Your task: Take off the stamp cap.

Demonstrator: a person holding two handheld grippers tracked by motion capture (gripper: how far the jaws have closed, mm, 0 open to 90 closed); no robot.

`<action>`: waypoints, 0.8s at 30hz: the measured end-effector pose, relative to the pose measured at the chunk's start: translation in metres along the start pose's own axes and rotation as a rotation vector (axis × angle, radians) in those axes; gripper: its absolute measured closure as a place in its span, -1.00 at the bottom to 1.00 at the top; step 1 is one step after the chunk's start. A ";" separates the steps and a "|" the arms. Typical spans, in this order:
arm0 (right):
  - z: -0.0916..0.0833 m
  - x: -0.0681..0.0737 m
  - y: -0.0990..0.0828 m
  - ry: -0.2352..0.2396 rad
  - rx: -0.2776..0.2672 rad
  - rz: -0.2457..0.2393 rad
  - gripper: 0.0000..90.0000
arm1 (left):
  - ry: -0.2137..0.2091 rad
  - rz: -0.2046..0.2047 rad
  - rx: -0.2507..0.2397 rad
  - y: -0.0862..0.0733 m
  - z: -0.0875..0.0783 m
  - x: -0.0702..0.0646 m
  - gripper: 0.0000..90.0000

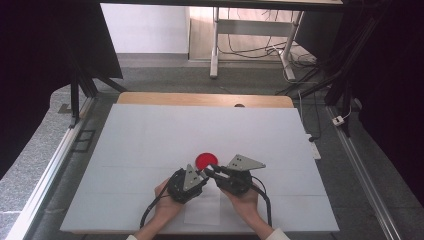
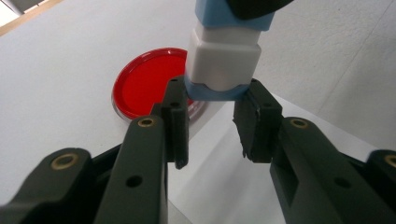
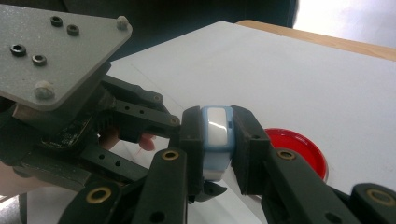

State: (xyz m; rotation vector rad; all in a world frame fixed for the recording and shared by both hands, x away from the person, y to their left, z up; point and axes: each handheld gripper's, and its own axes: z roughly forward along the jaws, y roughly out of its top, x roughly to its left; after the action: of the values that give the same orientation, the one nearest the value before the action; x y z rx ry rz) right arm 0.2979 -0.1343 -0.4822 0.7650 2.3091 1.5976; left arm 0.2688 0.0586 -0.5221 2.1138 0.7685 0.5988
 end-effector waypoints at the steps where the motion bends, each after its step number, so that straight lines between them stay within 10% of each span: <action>1: 0.000 0.000 0.000 0.001 0.000 0.001 0.67 | 0.002 0.002 0.000 0.000 0.000 0.000 0.47; 14: -0.001 0.000 0.000 -0.005 -0.008 -0.003 0.67 | 0.001 -0.040 -0.002 -0.001 -0.001 0.004 0.51; 15: -0.002 0.000 0.000 -0.018 -0.020 -0.009 0.67 | 0.026 -0.052 -0.014 -0.003 -0.001 0.005 0.96; 16: -0.003 0.000 0.001 -0.024 -0.024 -0.011 0.67 | 0.026 -0.055 -0.013 -0.004 -0.002 0.008 0.98; 24: -0.005 -0.008 0.002 0.003 -0.012 0.043 0.67 | 0.090 0.088 -0.024 0.000 -0.003 -0.003 0.44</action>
State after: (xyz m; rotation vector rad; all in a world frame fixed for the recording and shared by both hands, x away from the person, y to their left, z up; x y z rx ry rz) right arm 0.3027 -0.1420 -0.4790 0.8155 2.2981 1.6296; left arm 0.2646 0.0578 -0.5211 2.1186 0.7168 0.7507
